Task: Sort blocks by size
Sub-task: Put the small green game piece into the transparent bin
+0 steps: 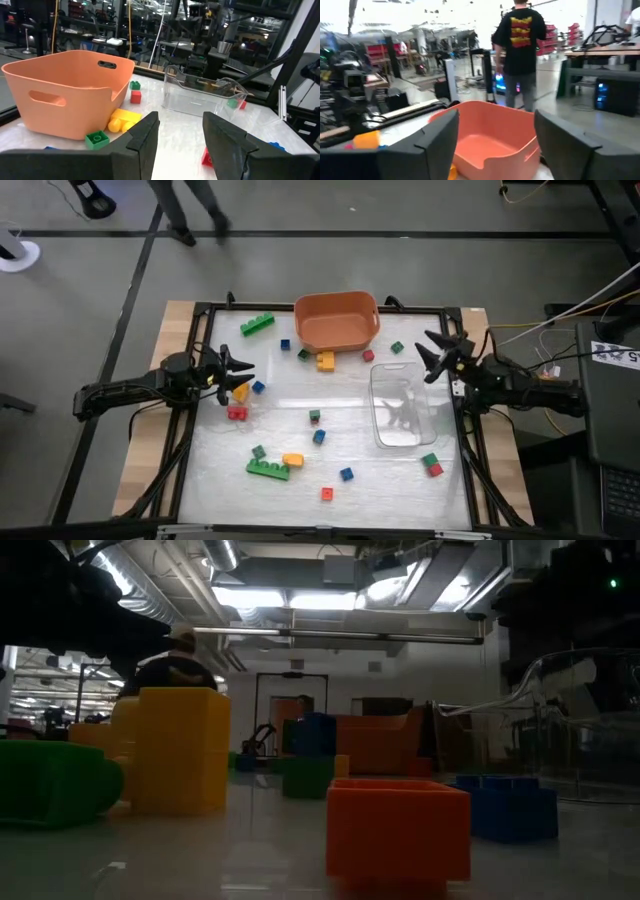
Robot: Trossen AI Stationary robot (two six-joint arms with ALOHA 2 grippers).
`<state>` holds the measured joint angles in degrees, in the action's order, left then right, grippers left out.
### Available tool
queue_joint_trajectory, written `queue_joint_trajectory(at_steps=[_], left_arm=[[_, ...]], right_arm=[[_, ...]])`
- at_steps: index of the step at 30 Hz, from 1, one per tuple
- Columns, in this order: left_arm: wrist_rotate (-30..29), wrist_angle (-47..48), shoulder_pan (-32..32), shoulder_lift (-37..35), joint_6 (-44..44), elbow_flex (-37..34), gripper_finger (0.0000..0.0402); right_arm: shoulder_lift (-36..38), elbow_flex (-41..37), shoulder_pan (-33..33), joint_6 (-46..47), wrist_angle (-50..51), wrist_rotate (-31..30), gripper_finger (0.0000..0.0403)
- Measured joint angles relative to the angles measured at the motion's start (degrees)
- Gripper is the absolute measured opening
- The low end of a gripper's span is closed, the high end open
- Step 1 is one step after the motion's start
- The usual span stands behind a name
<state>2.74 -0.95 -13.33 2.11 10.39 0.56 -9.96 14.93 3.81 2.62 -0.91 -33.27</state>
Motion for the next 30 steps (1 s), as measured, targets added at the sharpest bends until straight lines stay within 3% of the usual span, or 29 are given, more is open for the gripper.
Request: queue_joint_trajectory(at_steps=[4, 8, 14, 19, 23, 30], left_arm=[[-0.6, 0.0, 0.0, 0.0, -0.1, 0.0, 0.0143], [-0.6, 0.0, 0.0, 0.0, -0.3, 0.0, 0.0143], [-0.6, 0.1, 0.0, 0.0, -0.3, 0.0, 0.0143], [-0.7, 0.1, 0.0, 0.0, -0.3, 0.0, 0.0143], [-0.7, 0.2, 0.0, 0.0, -0.3, 0.0, 0.0143], [-0.7, 0.2, 0.0, 0.0, -0.3, 0.0, 0.0143]], right_arm=[[-9.1, 9.0, 0.4, 0.0, 7.1, -4.7, 0.0268], [-20.0, 20.8, 5.0, 0.9, 17.6, -7.0, 0.0268], [-37.0, 41.1, 18.5, 5.2, 40.3, 6.2, 0.0268], [-50.2, 52.9, 30.5, 5.9, 54.6, 17.7, 0.0269], [-60.5, 57.0, 36.7, 4.5, 60.8, 25.2, 0.0269], [-74.7, 57.7, 42.7, 1.3, 63.0, 28.5, 0.0269]])
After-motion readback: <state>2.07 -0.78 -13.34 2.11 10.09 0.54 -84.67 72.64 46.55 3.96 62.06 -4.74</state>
